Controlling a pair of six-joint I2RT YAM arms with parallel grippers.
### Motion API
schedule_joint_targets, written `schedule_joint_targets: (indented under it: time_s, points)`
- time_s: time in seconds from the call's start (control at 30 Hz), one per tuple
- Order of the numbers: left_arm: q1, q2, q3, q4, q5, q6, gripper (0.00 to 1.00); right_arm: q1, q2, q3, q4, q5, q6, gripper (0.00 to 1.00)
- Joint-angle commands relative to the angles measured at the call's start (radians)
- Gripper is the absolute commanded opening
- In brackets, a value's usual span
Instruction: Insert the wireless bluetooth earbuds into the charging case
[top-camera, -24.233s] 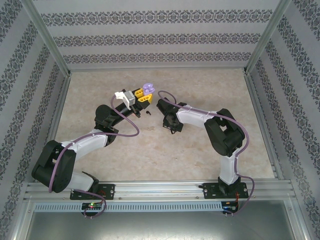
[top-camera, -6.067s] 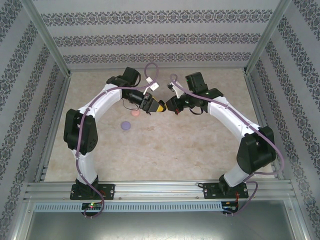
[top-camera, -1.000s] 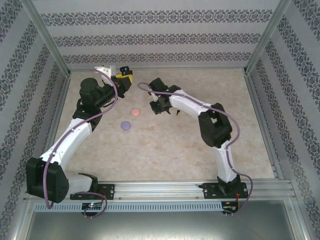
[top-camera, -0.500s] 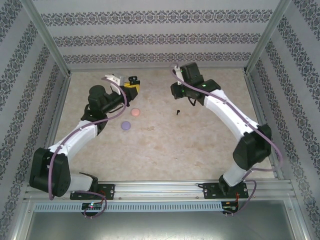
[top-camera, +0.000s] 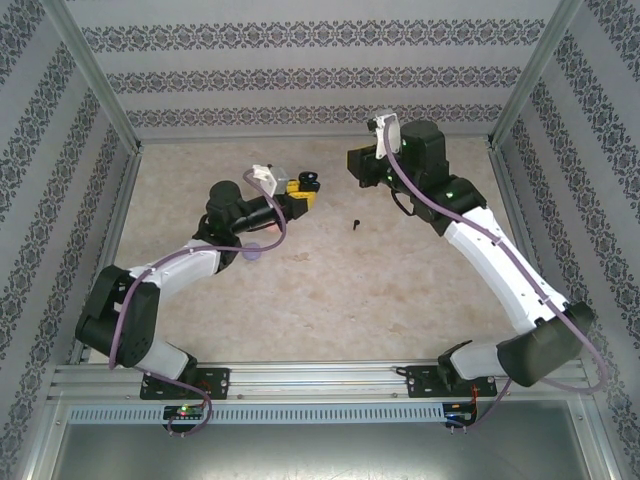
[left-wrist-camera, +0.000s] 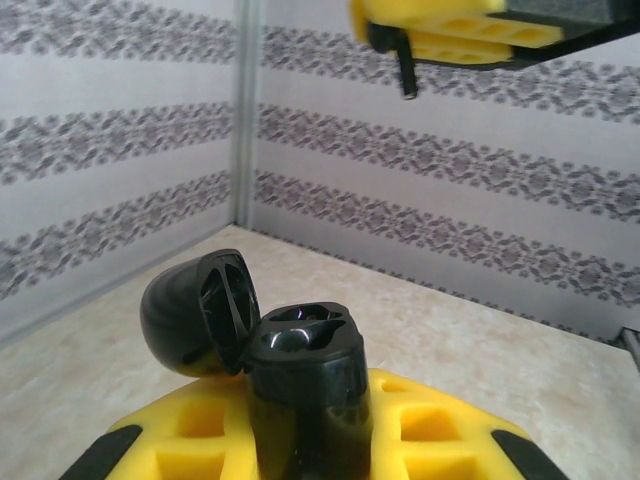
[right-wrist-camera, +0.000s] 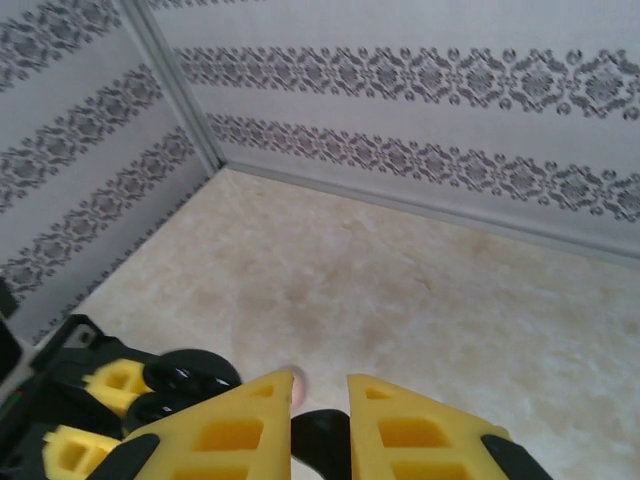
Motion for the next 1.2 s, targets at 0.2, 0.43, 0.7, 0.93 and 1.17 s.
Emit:
schedule_joint_targets:
  time_s: [0.2,0.43,0.7,0.93,1.17]
  points:
    - [-0.053,0.106,0.074,0.305,0.088,-0.059,0.0,0.001,-0.143,-0.187,0.304,-0.094,0.029,0.17]
    - [-0.065,0.133,0.084,0.414,0.12,-0.121,0.0,0.01,-0.163,-0.229,0.345,-0.109,0.072,0.17]
    - [-0.097,0.097,0.077,0.328,0.114,0.004,0.0,0.048,-0.171,-0.247,0.363,-0.132,0.11,0.17]
    - [-0.119,0.054,0.062,0.187,0.002,0.238,0.0,0.081,-0.21,-0.274,0.353,-0.102,0.111,0.17]
    - [-0.119,0.039,0.069,0.154,-0.004,0.301,0.0,0.089,-0.248,-0.314,0.357,-0.076,0.118,0.17]
